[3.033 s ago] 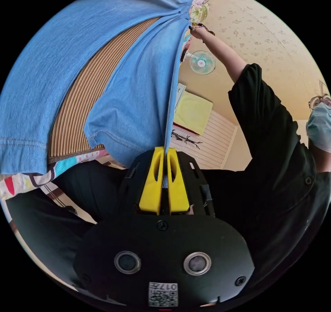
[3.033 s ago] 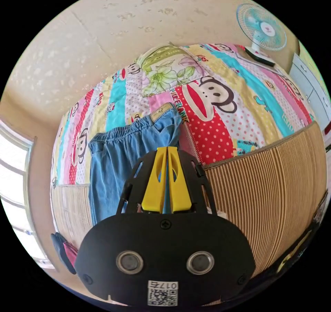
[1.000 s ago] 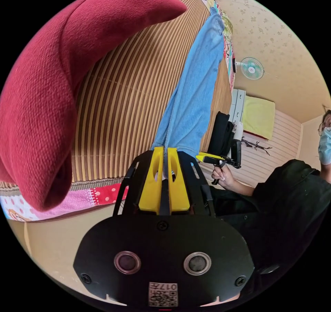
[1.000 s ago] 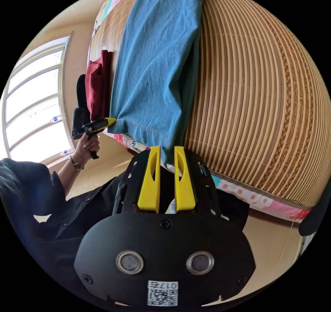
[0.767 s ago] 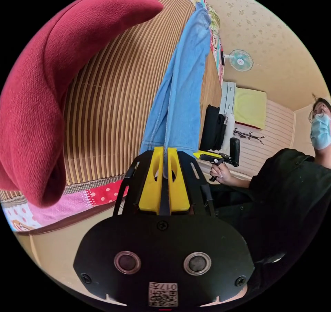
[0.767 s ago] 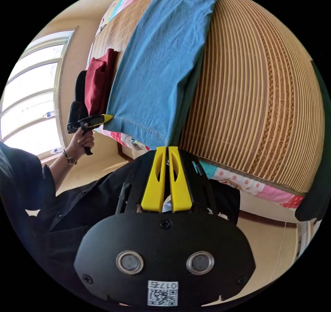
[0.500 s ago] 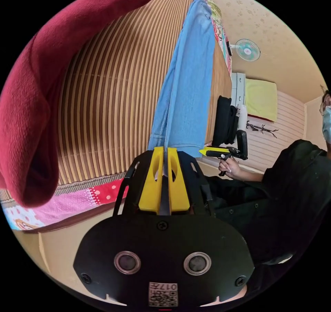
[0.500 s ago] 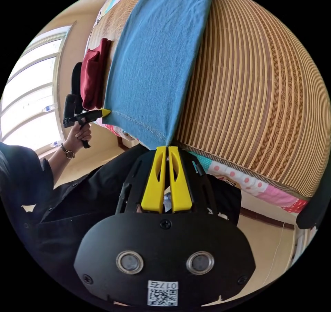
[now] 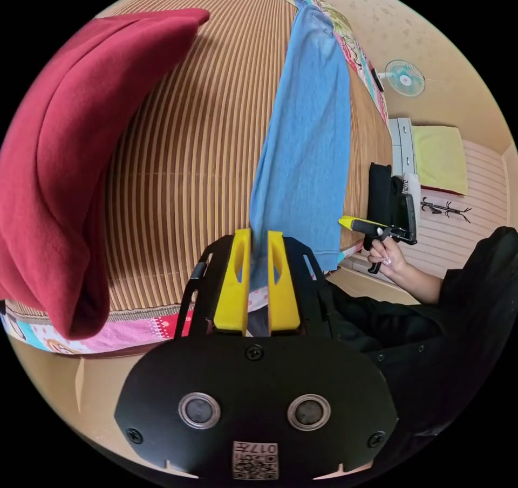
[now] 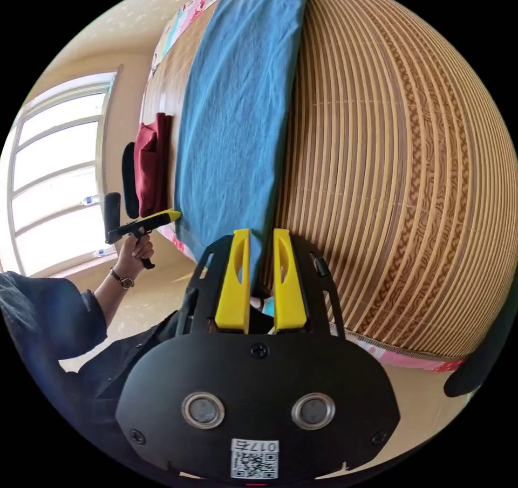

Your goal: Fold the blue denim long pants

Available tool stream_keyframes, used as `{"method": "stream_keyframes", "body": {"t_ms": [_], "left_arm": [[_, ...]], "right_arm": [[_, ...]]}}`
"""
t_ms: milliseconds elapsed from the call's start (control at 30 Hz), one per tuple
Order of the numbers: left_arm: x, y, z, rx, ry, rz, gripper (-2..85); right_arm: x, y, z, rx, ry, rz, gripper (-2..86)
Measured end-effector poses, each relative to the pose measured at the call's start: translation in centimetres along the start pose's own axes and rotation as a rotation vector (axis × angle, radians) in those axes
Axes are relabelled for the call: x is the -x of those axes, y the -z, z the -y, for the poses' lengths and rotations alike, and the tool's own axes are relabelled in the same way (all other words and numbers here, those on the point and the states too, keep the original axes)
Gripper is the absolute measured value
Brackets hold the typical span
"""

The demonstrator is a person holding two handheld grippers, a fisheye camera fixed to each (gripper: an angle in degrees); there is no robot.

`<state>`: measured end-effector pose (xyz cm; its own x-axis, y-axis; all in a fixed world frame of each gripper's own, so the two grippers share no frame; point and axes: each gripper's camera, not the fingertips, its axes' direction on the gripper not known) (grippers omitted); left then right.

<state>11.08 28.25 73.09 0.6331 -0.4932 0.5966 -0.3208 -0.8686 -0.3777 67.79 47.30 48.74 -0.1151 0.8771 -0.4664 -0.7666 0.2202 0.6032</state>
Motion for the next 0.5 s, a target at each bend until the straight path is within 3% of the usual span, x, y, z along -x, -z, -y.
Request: {"method": "stream_keyframes", "body": {"t_ms": [167, 300, 400, 500], "left_arm": [[-3.1, -2.9, -2.3, 0.013, -0.003, -0.034, 1.6], [-5.9, -6.4, -3.6, 0.177, 0.011, -0.092, 2.6], [-6.6, -7.8, -3.8, 0.298, 0.057, -0.106, 5.9], [-7.2, -4.8, -2.2, 0.127, 0.044, -0.153, 8.6]], "right_arm": [[1.9, 1.5, -1.5, 0.092, 0.151, -0.044, 2.6], [1.1, 4.6, -4.3, 0.156, 0.171, -0.177, 2.6], [0.4, 7.1, -6.2, 0.214, 0.2, -0.164, 3.3], [-1.3, 11.3, -5.3, 0.121, 0.141, -0.079, 6.2]]}}
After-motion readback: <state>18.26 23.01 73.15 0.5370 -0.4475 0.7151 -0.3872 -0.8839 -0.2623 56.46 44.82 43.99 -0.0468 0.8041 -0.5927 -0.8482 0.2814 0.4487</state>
